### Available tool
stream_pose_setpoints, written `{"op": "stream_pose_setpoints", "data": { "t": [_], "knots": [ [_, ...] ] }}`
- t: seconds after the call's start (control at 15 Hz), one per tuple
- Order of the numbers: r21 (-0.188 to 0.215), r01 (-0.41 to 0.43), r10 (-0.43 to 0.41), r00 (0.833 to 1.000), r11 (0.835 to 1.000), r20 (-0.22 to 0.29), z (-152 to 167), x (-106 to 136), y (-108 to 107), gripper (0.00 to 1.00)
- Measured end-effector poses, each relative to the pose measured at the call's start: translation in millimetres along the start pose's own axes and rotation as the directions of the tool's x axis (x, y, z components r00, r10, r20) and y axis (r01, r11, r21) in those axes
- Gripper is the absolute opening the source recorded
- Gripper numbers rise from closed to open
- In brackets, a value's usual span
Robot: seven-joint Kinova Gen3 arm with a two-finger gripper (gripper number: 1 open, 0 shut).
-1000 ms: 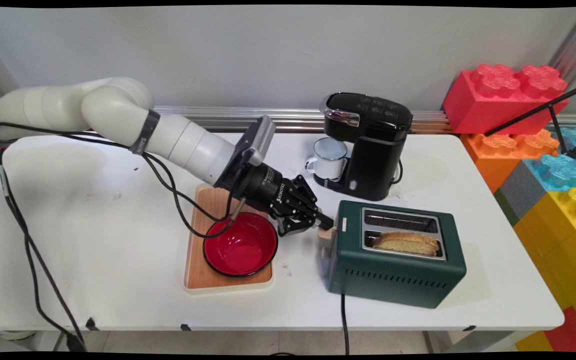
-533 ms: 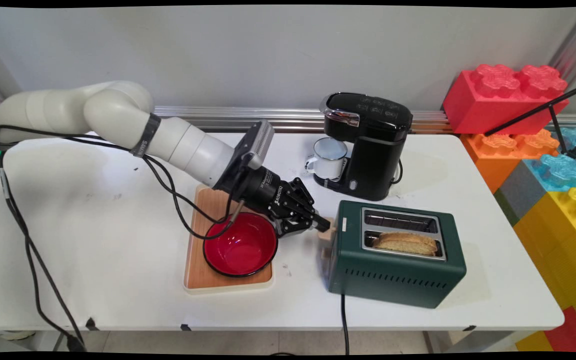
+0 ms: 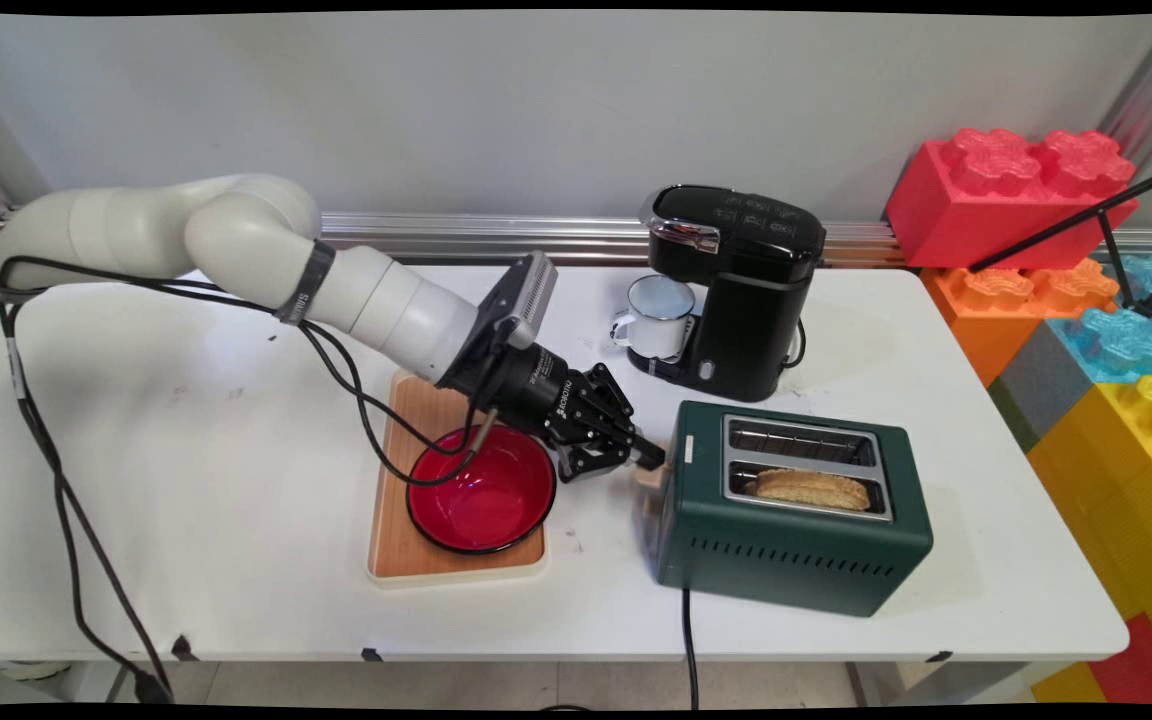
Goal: Press the toaster switch
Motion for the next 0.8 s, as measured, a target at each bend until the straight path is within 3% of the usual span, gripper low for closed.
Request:
{"op": "stream_pose_setpoints", "data": {
  "t": [0.8],
  "knots": [
    [-0.008,0.001,-0.001,1.0,1.0,0.027,6,-11,-1,0.0]
  ]
}}
